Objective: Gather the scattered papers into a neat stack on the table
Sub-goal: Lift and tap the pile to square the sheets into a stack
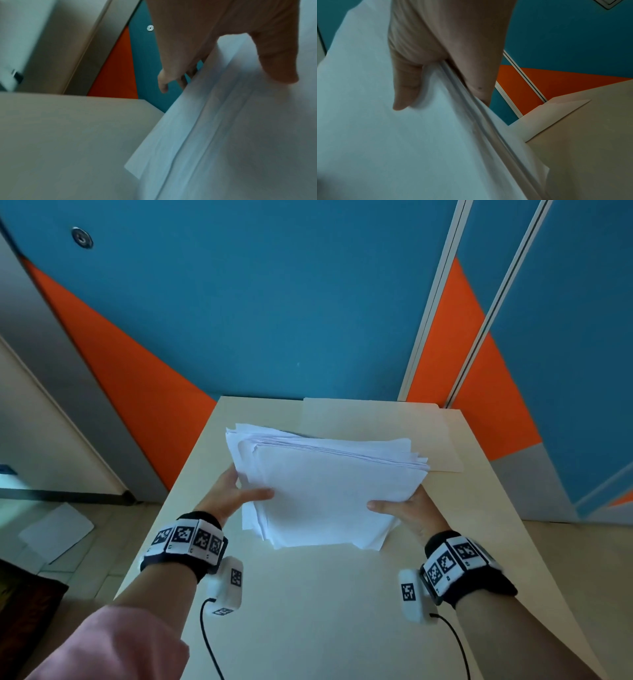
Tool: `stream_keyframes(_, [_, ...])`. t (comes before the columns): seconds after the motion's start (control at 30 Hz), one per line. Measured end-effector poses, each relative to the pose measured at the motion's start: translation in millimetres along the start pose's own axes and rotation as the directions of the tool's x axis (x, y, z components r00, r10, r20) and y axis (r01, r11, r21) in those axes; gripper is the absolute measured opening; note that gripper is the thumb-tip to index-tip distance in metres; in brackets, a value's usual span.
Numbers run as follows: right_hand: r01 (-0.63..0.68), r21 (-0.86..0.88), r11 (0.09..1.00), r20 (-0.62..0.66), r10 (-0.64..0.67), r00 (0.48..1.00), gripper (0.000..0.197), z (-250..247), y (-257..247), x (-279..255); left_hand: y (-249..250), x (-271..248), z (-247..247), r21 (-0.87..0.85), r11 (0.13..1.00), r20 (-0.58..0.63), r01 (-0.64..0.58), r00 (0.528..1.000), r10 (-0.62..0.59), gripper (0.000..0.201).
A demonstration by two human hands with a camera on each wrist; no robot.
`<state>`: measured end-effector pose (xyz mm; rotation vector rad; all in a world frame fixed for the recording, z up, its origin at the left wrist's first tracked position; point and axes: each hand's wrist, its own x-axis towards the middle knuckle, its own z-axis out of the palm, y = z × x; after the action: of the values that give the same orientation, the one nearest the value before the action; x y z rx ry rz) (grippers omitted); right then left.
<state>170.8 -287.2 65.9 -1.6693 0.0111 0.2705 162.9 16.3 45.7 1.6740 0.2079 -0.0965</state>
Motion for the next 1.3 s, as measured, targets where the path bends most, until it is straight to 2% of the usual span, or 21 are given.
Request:
stream_keyframes(0.1, [0.000, 0.020, 1.000, -0.030, 0.001, 1.000, 0.036, 2, 2, 4, 5, 9, 3, 0.076, 0.997, -0.002, -0.032, 0.999, 0.032, 0.076])
stream_keyframes(0.2, [0.007, 0.027, 1.000, -0.113, -0.004, 0.994, 0.024, 4, 2, 8, 17, 9, 10, -0.046, 0.993, -0.060, -0.112, 0.992, 0.109, 0.033])
stream_keyframes(0.27, [0.042, 0.067, 0.997, -0.142, -0.032, 0.989, 0.025, 3, -2, 8, 22, 6, 11, -0.145, 0.980, -0.112, -0.139, 0.986, 0.123, 0.020])
stream_keyframes(0.33, [0.077, 0.088, 0.993, -0.114, -0.067, 0.991, 0.025, 1, -4, 7, 21, 4, 8, -0.180, 0.974, -0.098, -0.136, 0.988, 0.120, 0.023])
stream_keyframes(0.43, [0.070, 0.055, 0.996, -0.053, -0.067, 0.996, 0.036, 2, 0, 6, 12, -1, 3, -0.147, 0.982, -0.041, -0.116, 0.993, 0.112, 0.060])
stream_keyframes(0.5, [0.058, 0.043, 0.997, -0.032, -0.056, 0.998, 0.044, 4, 7, 8, 8, -2, 5, -0.105, 0.991, -0.045, -0.088, 0.995, 0.084, 0.075])
stream_keyframes(0.57, [0.054, 0.021, 0.998, -0.040, -0.053, 0.998, 0.043, 7, 10, 10, 5, -1, 8, -0.102, 0.993, -0.077, -0.061, 0.996, 0.053, 0.081])
stream_keyframes(0.67, [0.039, 0.002, 0.999, -0.064, -0.039, 0.997, 0.031, 12, 8, 11, 3, 4, 13, -0.117, 0.992, -0.171, -0.035, 0.985, 0.014, 0.101])
stream_keyframes(0.7, [0.044, 0.011, 0.999, -0.060, -0.043, 0.997, 0.029, 12, 5, 9, 6, 4, 15, -0.127, 0.992, -0.194, -0.021, 0.981, -0.004, 0.100])
stream_keyframes(0.8, [0.022, -0.016, 1.000, -0.034, -0.023, 0.999, 0.023, 7, 0, 9, 17, 2, 16, -0.191, 0.981, -0.278, -0.034, 0.960, -0.021, 0.060])
stream_keyframes(0.83, [0.021, -0.037, 0.999, -0.019, -0.022, 1.000, 0.024, 4, -1, 8, 16, 5, 14, -0.221, 0.974, -0.319, -0.043, 0.947, -0.031, 0.053])
stream_keyframes(0.9, [0.024, -0.048, 0.999, 0.000, -0.024, 1.000, 0.048, -1, -1, 4, 15, 5, 9, -0.301, 0.952, -0.335, -0.056, 0.941, -0.050, 0.053])
stream_keyframes(0.93, [0.019, -0.057, 0.998, 0.002, -0.019, 1.000, 0.063, -4, -1, 3, 13, 3, 8, -0.341, 0.938, -0.334, -0.065, 0.941, -0.056, 0.039])
stream_keyframes(0.97, [0.020, -0.024, 1.000, -0.005, -0.020, 1.000, 0.060, -8, 1, 3, 11, 2, 7, -0.363, 0.930, -0.321, -0.064, 0.945, -0.060, 0.019])
stream_keyframes(1.0, [0.021, 0.018, 1.000, -0.028, -0.021, 0.999, 0.039, -11, 3, 3, 8, 0, 7, -0.390, 0.919, -0.310, -0.051, 0.947, -0.079, 0.007])
stream_keyframes(1.03, [0.034, 0.066, 0.997, -0.022, -0.032, 0.999, 0.020, -14, 5, 2, 5, -2, 8, -0.414, 0.910, -0.309, -0.022, 0.944, -0.117, 0.006])
stream_keyframes(1.1, [0.002, 0.208, 0.978, 0.023, -0.007, 1.000, 0.010, -17, 8, -2, -3, -6, 9, -0.456, 0.890, -0.325, 0.026, 0.926, -0.194, 0.029])
stream_keyframes(1.13, [-0.021, 0.272, 0.962, 0.052, 0.006, 0.999, 0.025, -18, 10, -4, -8, -5, 10, -0.476, 0.878, -0.324, 0.045, 0.919, -0.223, 0.042])
stream_keyframes(1.17, [-0.057, 0.287, 0.956, 0.084, 0.034, 0.996, 0.052, -18, 13, -6, -15, -4, 10, -0.494, 0.868, -0.319, 0.054, 0.917, -0.238, 0.051])
stream_keyframes(1.2, [-0.107, 0.280, 0.954, 0.093, 0.084, 0.992, 0.070, -18, 19, -6, -16, -7, 11, -0.493, 0.867, -0.312, 0.071, 0.916, -0.253, 0.051])
stream_keyframes(1.3, [-0.185, 0.286, 0.940, 0.088, 0.167, 0.982, 0.078, -20, 23, -5, -20, -9, 13, -0.467, 0.872, -0.275, 0.149, 0.912, -0.303, 0.028])
